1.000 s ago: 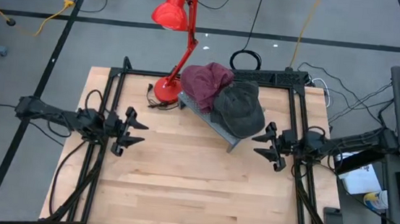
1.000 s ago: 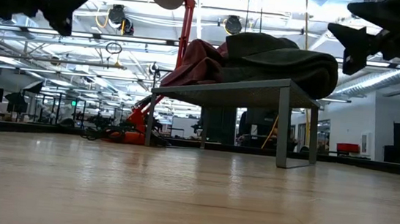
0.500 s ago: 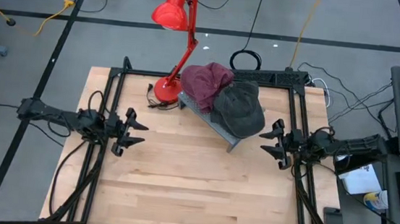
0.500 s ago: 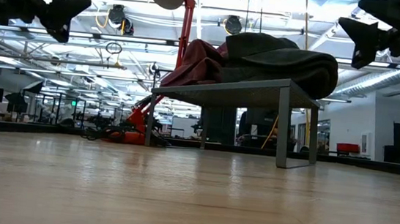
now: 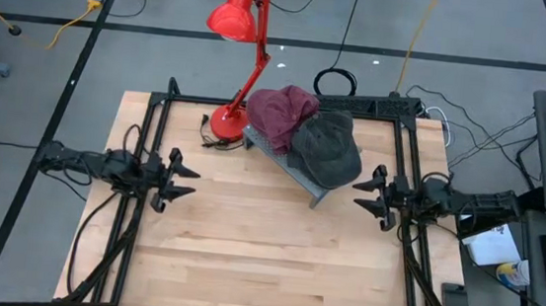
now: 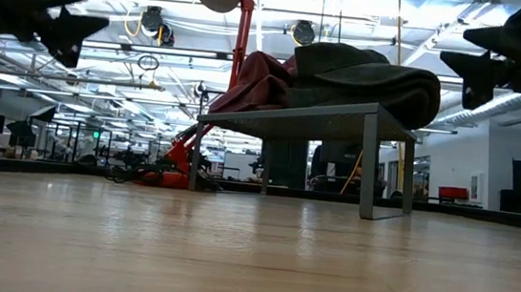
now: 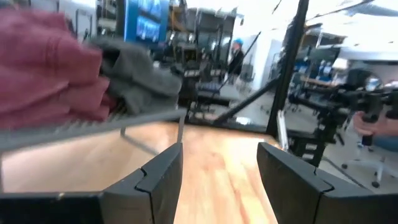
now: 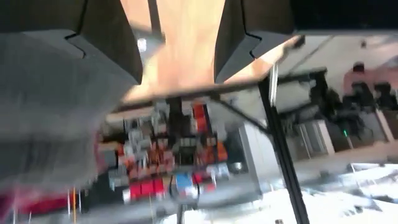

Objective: Pick & Place hat
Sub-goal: Return to Home Position

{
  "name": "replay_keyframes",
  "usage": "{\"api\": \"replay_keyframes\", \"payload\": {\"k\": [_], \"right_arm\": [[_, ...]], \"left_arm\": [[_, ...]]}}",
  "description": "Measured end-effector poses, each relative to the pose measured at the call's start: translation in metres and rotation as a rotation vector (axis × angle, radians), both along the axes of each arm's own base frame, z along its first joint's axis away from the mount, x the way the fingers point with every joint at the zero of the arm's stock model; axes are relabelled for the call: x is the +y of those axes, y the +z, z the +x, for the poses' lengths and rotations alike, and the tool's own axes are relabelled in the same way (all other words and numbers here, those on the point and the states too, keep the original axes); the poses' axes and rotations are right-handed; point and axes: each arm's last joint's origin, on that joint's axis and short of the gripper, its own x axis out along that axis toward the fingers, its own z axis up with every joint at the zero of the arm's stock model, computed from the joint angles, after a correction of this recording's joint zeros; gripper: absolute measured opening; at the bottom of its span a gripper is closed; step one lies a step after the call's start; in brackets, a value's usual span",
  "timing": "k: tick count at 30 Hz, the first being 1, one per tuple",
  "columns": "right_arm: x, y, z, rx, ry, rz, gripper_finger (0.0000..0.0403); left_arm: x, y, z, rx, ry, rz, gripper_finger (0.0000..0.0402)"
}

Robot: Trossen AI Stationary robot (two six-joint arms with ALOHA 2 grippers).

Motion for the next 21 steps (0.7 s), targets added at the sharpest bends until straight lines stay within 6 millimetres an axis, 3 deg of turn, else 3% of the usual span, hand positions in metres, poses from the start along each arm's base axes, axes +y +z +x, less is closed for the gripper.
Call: {"api": "replay_keyframes", "payload": {"k": [11, 21], "right_arm": [[0.001, -0.021, 0.001, 0.218, 0.025, 0.093, 0.0192], [0.001, -0.016, 0.003, 0.181, 0.048, 0.126, 0.0194]], "left_arm": [[0.001, -0.008, 0.001, 0.086, 0.018, -0.069, 0.0212], [0.0, -0.007, 0.001, 0.086, -0.004, -0.143, 0.0212]]}}
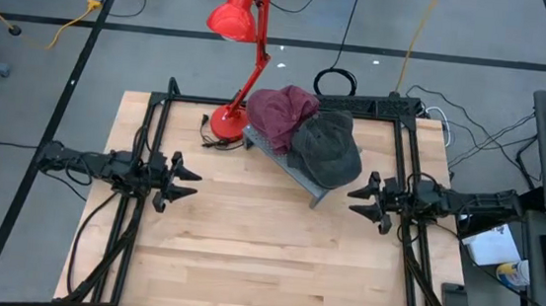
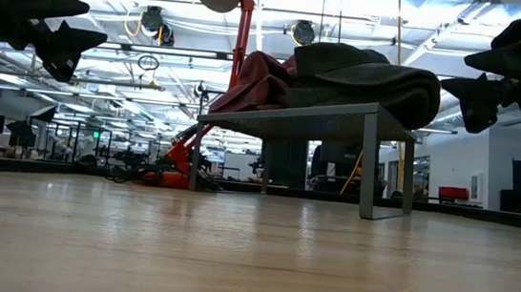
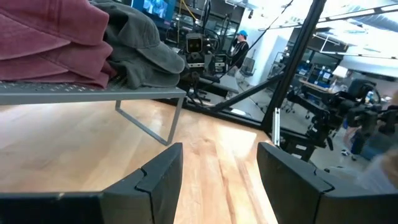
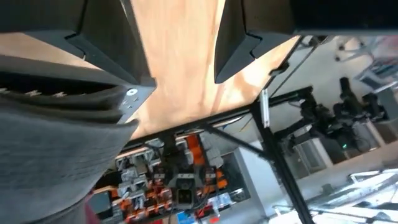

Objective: Pick & Place hat
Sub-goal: Return to Home Position

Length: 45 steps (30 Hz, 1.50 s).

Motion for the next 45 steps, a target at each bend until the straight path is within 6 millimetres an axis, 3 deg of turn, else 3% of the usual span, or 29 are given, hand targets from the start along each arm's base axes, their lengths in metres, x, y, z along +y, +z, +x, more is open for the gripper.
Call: {"api": "replay_keyframes", "payload": {"k": [9, 45], "right_arm": [[0.0, 0.017, -0.001, -0.178, -0.002, 0.018, 0.0196], [0.0, 0.017, -0.001, -0.179, 0.004, 0.017, 0.0194]], "left_arm": [[0.0, 0.0, 0.0, -0.004, 0.0, 0.001, 0.0212], [0.0, 0.001, 0.0, -0.011, 0.0, 0.001, 0.0212]]}}
